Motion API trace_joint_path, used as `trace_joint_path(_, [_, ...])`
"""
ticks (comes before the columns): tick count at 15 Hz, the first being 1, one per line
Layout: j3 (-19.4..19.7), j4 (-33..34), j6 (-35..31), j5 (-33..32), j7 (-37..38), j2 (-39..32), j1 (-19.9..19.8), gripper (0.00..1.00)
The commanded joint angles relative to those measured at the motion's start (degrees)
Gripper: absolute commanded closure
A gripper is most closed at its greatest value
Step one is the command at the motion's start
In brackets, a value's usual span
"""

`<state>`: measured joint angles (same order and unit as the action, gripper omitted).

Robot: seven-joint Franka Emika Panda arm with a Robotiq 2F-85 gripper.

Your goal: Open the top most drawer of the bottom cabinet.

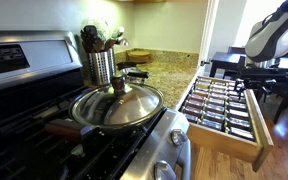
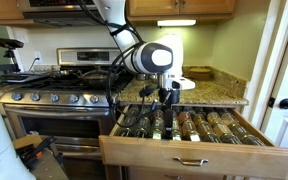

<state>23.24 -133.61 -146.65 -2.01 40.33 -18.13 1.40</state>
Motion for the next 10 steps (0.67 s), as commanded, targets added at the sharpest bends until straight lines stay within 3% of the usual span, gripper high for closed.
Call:
trace_joint_path(1, [0.1, 1.0, 4.3, -4.2, 4.0, -1.3, -1.4, 0.0])
trace_joint_path(10, [1.0, 0.3, 5.5, -7.8, 6.2, -3.5, -3.1, 0.0])
